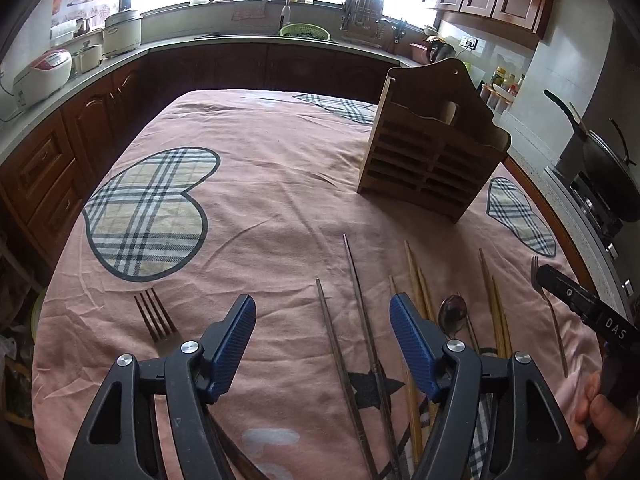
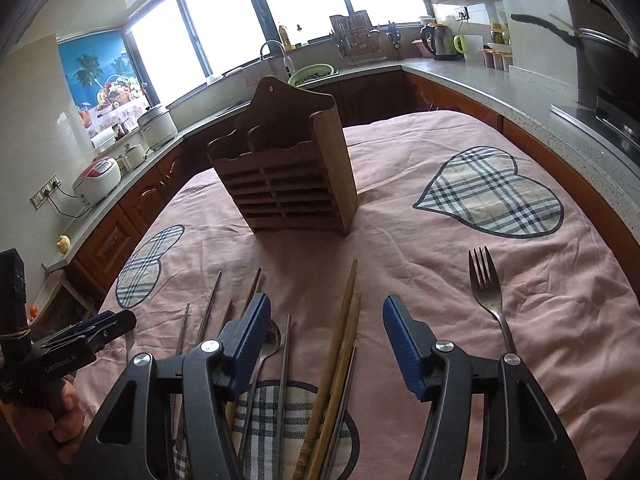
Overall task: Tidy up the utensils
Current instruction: 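Move both tools down toward the loose chopsticks on the cloth, then close the left tool on a thin metal chopstick while the right tool grasps a wooden chopstick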
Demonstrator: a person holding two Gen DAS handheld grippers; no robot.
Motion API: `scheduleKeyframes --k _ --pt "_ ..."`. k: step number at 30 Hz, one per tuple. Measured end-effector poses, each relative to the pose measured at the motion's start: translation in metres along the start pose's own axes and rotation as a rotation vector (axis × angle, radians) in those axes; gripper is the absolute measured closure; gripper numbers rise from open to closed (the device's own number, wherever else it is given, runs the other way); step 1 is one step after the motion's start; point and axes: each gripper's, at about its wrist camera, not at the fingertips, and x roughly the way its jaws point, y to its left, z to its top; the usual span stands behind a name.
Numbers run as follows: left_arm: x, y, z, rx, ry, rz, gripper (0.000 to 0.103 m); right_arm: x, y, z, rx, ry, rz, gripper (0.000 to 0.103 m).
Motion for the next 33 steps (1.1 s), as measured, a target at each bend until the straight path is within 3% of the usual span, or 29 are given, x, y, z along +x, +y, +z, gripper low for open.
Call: scheduleKeyframes --k 7,15,16,17,18,19,20,26,33 --pt "0.057 -0.014 0.033 0.050 0.089 0.007 0.047 0.051 -0.010 0.021 0.016 0.098 -0.005 0.057" --pt "0.119 -0.019 0.046 0.062 0.209 0.015 0.062 0.100 -0.010 0.030 0.008 0.186 -0.003 0.068" --pt "0.121 -0.022 0.047 0.076 0.195 0.025 0.063 0.103 -0.009 0.031 0.002 0.184 -0.009 0.070" --pt "0.124 -0.024 0.048 0.087 0.198 0.029 0.068 0.104 -0.008 0.032 -0.008 0.182 -0.017 0.073" --pt "0.126 -0.026 0.048 0.097 0.192 0.033 0.081 0.105 -0.007 0.033 -0.014 0.185 -0.021 0.076" --pt "0.128 -0.027 0.048 0.105 0.194 0.033 0.090 0.106 -0.007 0.033 -0.016 0.187 -0.020 0.085" --pt "0.130 -0.028 0.048 0.107 0.196 0.023 0.097 0.108 -0.007 0.033 -0.016 0.191 -0.018 0.097" --pt "0.122 -0.024 0.048 0.072 0.191 -0.045 0.099 0.100 -0.008 0.034 0.019 0.174 0.039 0.097" --pt "0.054 -0.015 0.048 0.024 0.115 -0.140 0.100 0.055 0.003 0.048 0.021 0.105 0.107 0.098"
